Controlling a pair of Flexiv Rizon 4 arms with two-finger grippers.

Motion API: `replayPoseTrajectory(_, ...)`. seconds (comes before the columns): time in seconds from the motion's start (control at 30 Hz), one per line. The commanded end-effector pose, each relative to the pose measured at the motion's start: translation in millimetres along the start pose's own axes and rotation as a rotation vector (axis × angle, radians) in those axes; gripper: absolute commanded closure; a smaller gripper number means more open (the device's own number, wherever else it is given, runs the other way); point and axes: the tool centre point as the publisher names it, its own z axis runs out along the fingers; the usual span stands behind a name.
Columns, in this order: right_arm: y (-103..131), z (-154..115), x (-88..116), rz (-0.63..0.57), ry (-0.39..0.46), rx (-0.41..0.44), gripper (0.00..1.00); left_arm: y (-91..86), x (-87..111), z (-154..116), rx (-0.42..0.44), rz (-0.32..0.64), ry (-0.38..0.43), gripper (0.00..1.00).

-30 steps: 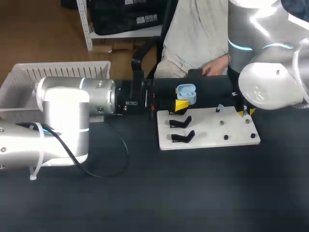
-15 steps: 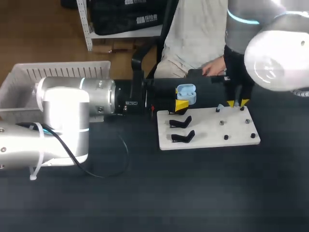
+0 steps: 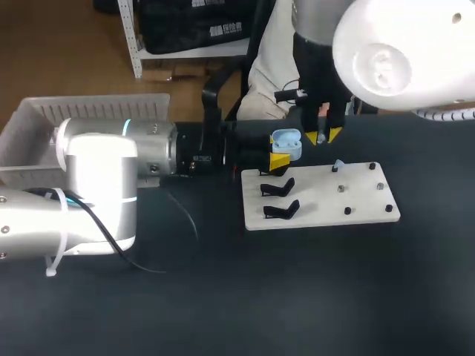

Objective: Pick up each earbud case from the left stands, insert the matching earbuds, close the lid, and place the case in the box.

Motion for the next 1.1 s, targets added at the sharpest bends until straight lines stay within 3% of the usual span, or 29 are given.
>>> replayPoseTrajectory(0.03, 2, 0, -2, 0.002, 0.003, 0.005, 1.00, 0.6, 0.2, 1, -0.001, 0.000, -0.001, 1.00)
replayPoseTrajectory(0.37, 5, 2, -3, 0.012, 0.005, 0.013, 1.00, 0.6, 0.2, 1, -0.001, 0.000, -0.001, 1.00)
replayPoseTrajectory(0.5, 11, 11, -17, 0.164, 0.071, 0.062, 1.00, 0.6, 0.2, 1, -0.001, 0.000, -0.001, 1.00)
replayPoseTrajectory(0.73, 24, 4, -39, 0.378, 0.117, 0.004, 1.00, 0.6, 0.2, 1, -0.001, 0.000, -0.001, 1.00)
replayPoseTrajectory(0.87, 25, 5, -41, 0.447, 0.160, -0.010, 1.00, 0.6, 0.2, 1, -0.001, 0.000, -0.001, 1.00)
replayPoseTrajectory(1.1, 24, 8, -38, 0.453, 0.174, -0.017, 1.00, 0.6, 0.2, 1, -0.001, 0.000, -0.001, 1.00)
